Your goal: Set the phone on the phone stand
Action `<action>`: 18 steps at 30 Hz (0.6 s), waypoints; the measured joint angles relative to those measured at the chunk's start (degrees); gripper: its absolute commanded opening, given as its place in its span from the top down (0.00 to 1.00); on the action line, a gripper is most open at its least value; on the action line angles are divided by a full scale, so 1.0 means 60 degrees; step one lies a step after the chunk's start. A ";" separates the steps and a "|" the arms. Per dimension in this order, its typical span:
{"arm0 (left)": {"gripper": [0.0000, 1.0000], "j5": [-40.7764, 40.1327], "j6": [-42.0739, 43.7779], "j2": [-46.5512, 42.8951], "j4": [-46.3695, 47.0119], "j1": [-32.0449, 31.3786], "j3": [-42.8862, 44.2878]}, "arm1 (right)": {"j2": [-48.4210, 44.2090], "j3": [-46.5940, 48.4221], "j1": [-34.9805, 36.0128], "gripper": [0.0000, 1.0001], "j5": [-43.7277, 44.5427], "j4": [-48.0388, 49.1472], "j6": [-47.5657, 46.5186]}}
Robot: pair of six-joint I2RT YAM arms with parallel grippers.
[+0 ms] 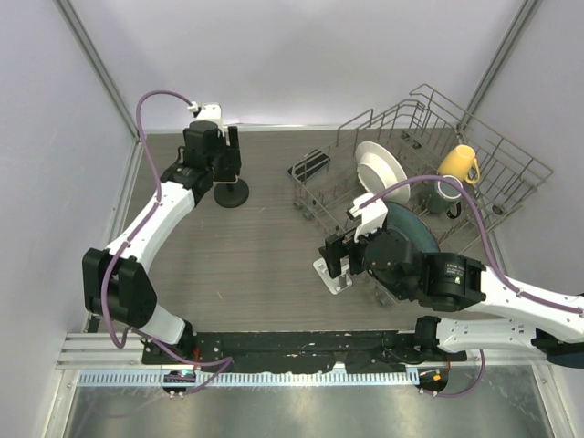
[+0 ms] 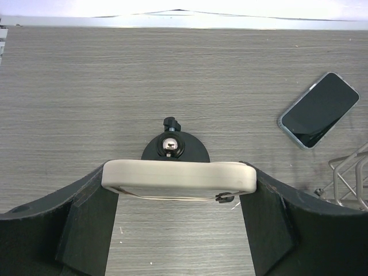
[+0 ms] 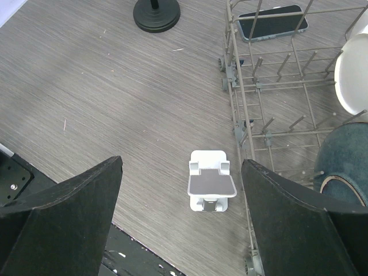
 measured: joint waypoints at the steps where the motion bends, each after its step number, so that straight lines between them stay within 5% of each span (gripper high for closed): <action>1: 0.31 0.0022 -0.0015 -0.0015 -0.0036 0.0007 0.0000 | 0.0000 0.0000 0.0000 0.10 -0.0004 0.0000 0.0007; 6: 0.00 0.0095 -0.0120 -0.0117 -0.0229 0.0055 0.0000 | 0.0000 0.0000 0.0000 0.10 -0.0073 0.0000 0.0026; 18: 0.04 0.1035 -0.0211 -0.1453 -0.0433 0.0084 0.1636 | -0.0007 0.0000 -0.0004 0.10 -0.0219 0.0004 0.0026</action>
